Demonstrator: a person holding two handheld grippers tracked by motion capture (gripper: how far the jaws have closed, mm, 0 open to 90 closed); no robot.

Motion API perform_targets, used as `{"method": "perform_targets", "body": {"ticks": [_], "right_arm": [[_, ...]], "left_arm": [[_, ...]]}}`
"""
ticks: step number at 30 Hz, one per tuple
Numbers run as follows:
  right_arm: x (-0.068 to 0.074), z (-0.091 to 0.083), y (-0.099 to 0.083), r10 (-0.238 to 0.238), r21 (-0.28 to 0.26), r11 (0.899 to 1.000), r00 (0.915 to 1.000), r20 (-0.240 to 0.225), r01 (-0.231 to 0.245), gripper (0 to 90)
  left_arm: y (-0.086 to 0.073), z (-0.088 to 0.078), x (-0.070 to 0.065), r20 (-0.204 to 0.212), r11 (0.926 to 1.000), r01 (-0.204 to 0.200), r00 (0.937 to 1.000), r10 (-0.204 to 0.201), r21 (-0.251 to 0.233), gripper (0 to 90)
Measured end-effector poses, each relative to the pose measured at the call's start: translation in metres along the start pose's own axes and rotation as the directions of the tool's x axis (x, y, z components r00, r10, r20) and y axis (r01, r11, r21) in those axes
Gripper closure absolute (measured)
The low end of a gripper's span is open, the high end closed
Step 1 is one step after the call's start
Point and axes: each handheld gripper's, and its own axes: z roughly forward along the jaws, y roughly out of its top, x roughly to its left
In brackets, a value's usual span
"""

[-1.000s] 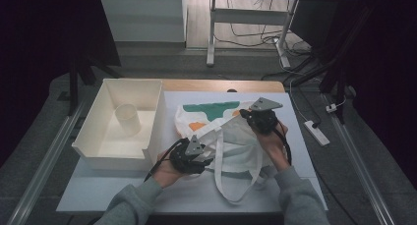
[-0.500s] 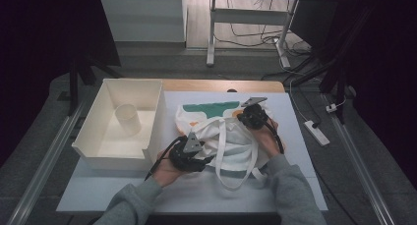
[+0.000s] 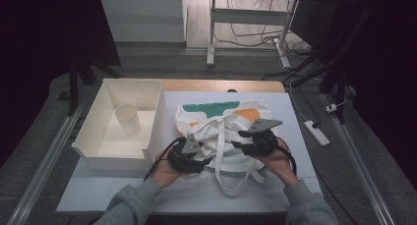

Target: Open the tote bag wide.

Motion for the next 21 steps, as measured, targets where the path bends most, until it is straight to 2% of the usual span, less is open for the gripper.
{"method": "perform_targets", "body": {"ticks": [2, 4, 6, 9, 12, 14, 16, 17, 18, 21], "right_arm": [[0.009, 0.002, -0.004, -0.02, 0.03, 0.999, 0.9993, -0.031, 0.021, 49.6], [0.015, 0.006, -0.007, -0.053, 0.06, 0.997, 0.9983, -0.024, 0.054, 49.4], [0.016, 0.013, -0.011, -0.066, 0.097, 0.993, 0.9977, -0.017, 0.067, 49.6], [0.013, 0.025, -0.016, -0.056, 0.141, 0.988, 0.9983, -0.018, 0.058, 49.9], [0.013, 0.033, -0.019, -0.078, 0.173, 0.982, 0.9969, -0.003, 0.078, 52.0], [0.015, 0.039, -0.02, -0.09, 0.186, 0.979, 0.9959, 0.008, 0.087, 56.2], [0.016, 0.045, -0.021, -0.112, 0.217, 0.97, 0.9937, 0.009, 0.107, 62.9], [0.018, 0.048, -0.022, -0.13, 0.233, 0.965, 0.9914, 0.015, 0.123, 69.3], [0.021, 0.05, -0.024, -0.159, 0.239, 0.96, 0.9861, 0.049, 0.143, 85.3], [0.023, 0.048, -0.025, -0.168, 0.227, 0.962, 0.9848, 0.045, 0.154, 87.9]], "left_arm": [[0.0, -0.002, -0.001, -0.002, 1.0, 0.001, 1.0, -0.001, -0.002, 38.6], [0.0, -0.003, -0.001, -0.005, 1.0, 0.0, 1.0, 0.0, -0.006, 38.4], [-0.001, -0.005, -0.002, -0.007, 0.9999, 0.002, 1.0, -0.003, -0.013, 38.3], [-0.002, -0.008, -0.001, -0.007, 0.9999, 0.003, 1.0, -0.003, -0.014, 38.2], [-0.003, -0.01, 0.0, -0.008, 0.9998, 0.003, 1.0, -0.003, -0.018, 38.3], [-0.003, -0.01, 0.0, -0.007, 0.9998, 0.008, 0.9999, -0.008, -0.02, 38.3], [-0.002, -0.011, 0.0, -0.002, 0.9995, 0.014, 0.9999, -0.014, -0.029, 38.3], [-0.002, -0.012, -0.001, -0.004, 0.9994, 0.012, 0.9999, -0.012, -0.032, 38.4], [-0.001, -0.012, -0.001, -0.007, 0.9993, 0.009, 0.9999, -0.01, -0.035, 38.4], [0.005, -0.016, 0.0, -0.009, 0.9983, 0.009, 0.9999, -0.009, -0.058, 38.4]]}}
